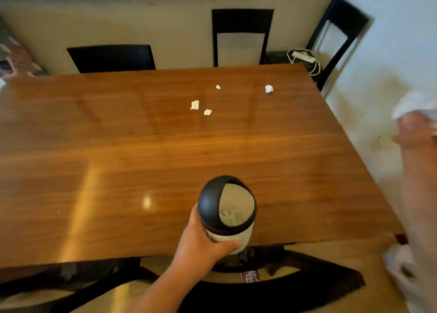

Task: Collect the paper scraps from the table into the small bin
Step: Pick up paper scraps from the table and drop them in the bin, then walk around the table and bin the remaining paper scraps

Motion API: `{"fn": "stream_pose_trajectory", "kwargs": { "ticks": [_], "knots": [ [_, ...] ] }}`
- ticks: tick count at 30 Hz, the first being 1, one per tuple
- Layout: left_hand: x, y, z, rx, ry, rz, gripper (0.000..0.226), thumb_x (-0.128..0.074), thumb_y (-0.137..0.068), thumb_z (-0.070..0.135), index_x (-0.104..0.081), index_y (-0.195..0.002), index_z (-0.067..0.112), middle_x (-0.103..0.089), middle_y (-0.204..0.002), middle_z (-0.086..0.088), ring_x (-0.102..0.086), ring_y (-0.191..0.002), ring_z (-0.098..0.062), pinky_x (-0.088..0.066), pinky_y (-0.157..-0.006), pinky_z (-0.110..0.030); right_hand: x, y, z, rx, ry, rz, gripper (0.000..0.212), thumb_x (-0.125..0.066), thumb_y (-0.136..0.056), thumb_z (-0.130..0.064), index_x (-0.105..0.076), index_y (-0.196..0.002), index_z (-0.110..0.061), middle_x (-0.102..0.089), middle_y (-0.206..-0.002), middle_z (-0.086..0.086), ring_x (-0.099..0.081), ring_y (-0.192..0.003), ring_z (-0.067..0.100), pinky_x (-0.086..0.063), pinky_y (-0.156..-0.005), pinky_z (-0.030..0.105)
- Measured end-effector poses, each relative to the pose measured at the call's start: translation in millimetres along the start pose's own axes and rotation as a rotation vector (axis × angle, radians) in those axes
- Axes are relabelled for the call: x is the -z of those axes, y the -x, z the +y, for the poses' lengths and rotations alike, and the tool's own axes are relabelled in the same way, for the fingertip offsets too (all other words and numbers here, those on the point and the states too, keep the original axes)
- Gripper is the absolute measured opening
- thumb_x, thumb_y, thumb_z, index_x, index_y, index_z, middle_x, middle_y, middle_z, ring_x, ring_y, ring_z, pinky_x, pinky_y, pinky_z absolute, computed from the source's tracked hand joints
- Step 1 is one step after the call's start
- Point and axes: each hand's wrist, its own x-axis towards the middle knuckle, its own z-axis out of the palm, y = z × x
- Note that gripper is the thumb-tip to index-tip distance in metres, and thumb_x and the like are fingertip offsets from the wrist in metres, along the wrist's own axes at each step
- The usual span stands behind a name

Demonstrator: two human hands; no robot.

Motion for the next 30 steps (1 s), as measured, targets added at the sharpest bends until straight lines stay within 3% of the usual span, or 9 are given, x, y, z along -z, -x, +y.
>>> {"fn": "stream_pose_trajectory", "kwargs": {
  "ticks": [3,6,12,14,16,19,22,26,30],
  "knots": [
    [-14,18,7,-0.096,-0.038,-0.048,0.101,-0.096,-0.043,0.054,-0.031,-0.116,0.076,-0.059,-0.120,0.042,-0.058,-0.108,0.018,-0.055,-0.100,-0.035,-19,51,-47,0.154,0.041,-0.137,0.049,-0.068,-0.085,-0.047,-0.053,-0.129,-0.034,-0.056,-0.115,-0.023,-0.059,-0.104,-0.004,-0.049,-0.087,0.009],
    [-29,36,13,-0.147,-0.048,-0.088,0.104,-0.097,-0.041,0.062,-0.032,-0.122,0.072,-0.062,-0.123,0.036,-0.063,-0.113,0.007,-0.058,-0.097,-0.040,-25,111,-59,0.199,0.269,-0.529,0.053,-0.067,-0.081,-0.050,-0.060,-0.130,-0.028,-0.060,-0.124,-0.020,-0.054,-0.118,-0.003,-0.047,-0.099,0.018],
    [-72,63,18,-0.181,-0.053,-0.196,0.113,-0.098,-0.042,0.051,-0.035,-0.135,0.060,-0.057,-0.121,0.043,-0.057,-0.111,0.018,-0.052,-0.101,-0.030,54,165,9,-0.265,0.236,-0.429,0.026,-0.067,-0.083,-0.044,-0.061,-0.108,-0.041,-0.059,-0.102,-0.028,-0.058,-0.095,-0.006,-0.045,-0.076,0.010],
    [-96,75,20,-0.194,-0.074,-0.262,0.116,-0.097,-0.042,0.053,-0.034,-0.139,0.055,-0.056,-0.122,0.043,-0.057,-0.109,0.019,-0.055,-0.092,-0.024,84,191,43,-0.404,0.248,-0.417,0.020,-0.069,-0.086,-0.038,-0.059,-0.103,-0.042,-0.061,-0.095,-0.026,-0.059,-0.088,-0.006,-0.046,-0.070,0.009],
    [-127,91,22,-0.252,-0.117,-0.328,0.110,-0.096,-0.041,0.061,-0.034,-0.132,0.063,-0.055,-0.122,0.044,-0.057,-0.108,0.020,-0.055,-0.078,-0.011,119,224,77,-0.543,0.268,-0.422,0.016,-0.068,-0.088,-0.034,-0.060,-0.101,-0.040,-0.062,-0.093,-0.023,-0.061,-0.086,-0.004,-0.045,-0.070,0.009],
    [-180,123,23,-0.305,-0.194,-0.425,0.106,-0.093,-0.039,0.073,-0.028,-0.122,0.080,-0.052,-0.125,0.048,-0.055,-0.111,0.022,-0.050,-0.076,-0.006,173,288,129,-0.792,0.289,-0.402,0.010,-0.068,-0.088,-0.030,-0.063,-0.096,-0.035,-0.065,-0.088,-0.020,-0.062,-0.081,-0.001,-0.044,-0.064,0.007],
    [-239,157,14,-0.321,-0.246,-0.544,0.107,-0.092,-0.039,0.072,-0.029,-0.125,0.073,-0.050,-0.125,0.049,-0.051,-0.115,0.023,-0.048,-0.081,-0.008,232,361,174,-0.994,0.343,-0.436,0.007,-0.070,-0.088,-0.030,-0.064,-0.091,-0.027,-0.067,-0.089,-0.009,-0.062,-0.081,0.003,-0.051,-0.072,0.016],
    [-312,208,-7,-0.244,-0.269,-0.635,0.112,-0.096,-0.043,0.057,-0.033,-0.136,0.058,-0.058,-0.127,0.032,-0.055,-0.111,0.021,-0.053,-0.078,-0.011,317,445,220,-1.272,0.342,-0.441,0.016,-0.074,-0.084,-0.025,-0.070,-0.093,-0.012,-0.073,-0.093,0.004,-0.068,-0.091,0.018,-0.050,-0.084,0.031],
    [-370,243,-21,-0.237,-0.295,-0.664,0.104,-0.100,-0.050,0.040,-0.037,-0.133,0.052,-0.056,-0.132,0.023,-0.055,-0.110,0.020,-0.053,-0.075,-0.007,381,505,253,-1.402,0.386,-0.463,0.012,-0.075,-0.081,-0.025,-0.067,-0.083,-0.016,-0.074,-0.092,0.006,-0.068,-0.093,0.020,-0.048,-0.083,0.028]
  ]
}}
